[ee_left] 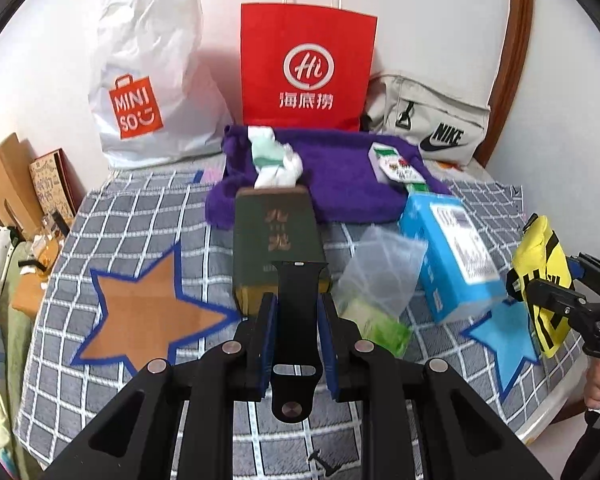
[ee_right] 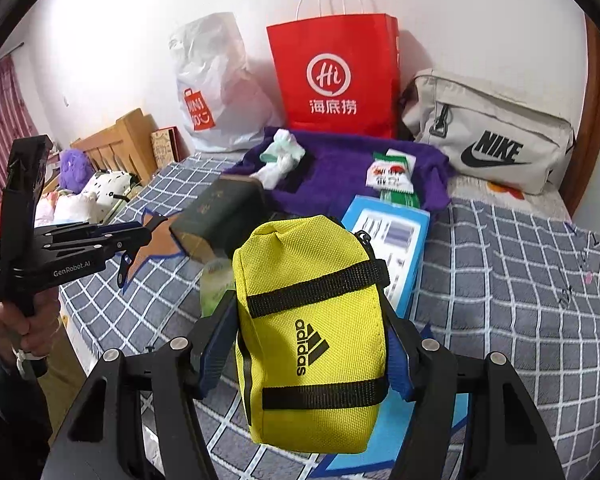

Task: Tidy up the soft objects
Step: 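Grasp the black strap with the left tool while the right tool lifts the yellow pouch, then carry the yellow pouch and black strap onto the purple towel with both tools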

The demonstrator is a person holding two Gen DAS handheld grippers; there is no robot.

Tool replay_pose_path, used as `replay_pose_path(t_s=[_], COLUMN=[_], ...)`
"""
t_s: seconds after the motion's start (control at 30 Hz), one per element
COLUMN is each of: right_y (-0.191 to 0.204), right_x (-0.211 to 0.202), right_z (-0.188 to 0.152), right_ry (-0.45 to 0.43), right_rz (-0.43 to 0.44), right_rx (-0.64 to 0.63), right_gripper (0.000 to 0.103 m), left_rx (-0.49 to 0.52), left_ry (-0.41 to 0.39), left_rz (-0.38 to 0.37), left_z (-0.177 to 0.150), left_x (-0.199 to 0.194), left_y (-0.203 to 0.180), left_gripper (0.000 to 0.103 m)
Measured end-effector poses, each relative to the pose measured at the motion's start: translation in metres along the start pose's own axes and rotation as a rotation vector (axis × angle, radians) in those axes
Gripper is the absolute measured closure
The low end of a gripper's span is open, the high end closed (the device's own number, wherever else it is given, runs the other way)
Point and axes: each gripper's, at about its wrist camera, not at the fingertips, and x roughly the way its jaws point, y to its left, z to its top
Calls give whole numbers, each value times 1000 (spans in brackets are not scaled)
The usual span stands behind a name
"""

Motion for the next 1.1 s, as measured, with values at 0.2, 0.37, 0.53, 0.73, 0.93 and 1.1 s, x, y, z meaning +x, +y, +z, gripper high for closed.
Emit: replay_pose_path(t_s=[0.2,0.37,0.53,0.73,0.93,1.1], right_y=[-6,-16,-24,-31,-38,-48], right_x=[5,13,24,40,60,80], right_z=[21,34,51,75,100,126], right_ry=[-26,-33,-33,-41,-37,-26], right_rz=[12,29,32,38,38,28], right_rx=[2,15,25,16,8,10], right_gripper=[39,39,39,39,39,39], left_rx=[-7,-16,-24,-34,-51,-64], left_ry=[-10,-14,-10,-3,3,16], left_rz=[9,10,10,12,13,13], left_z=[27,41,55,74,92,110], left_x=[7,16,28,45,65,84], left_y=[1,2,5,9,15,21], left_gripper=[83,83,83,83,83,83])
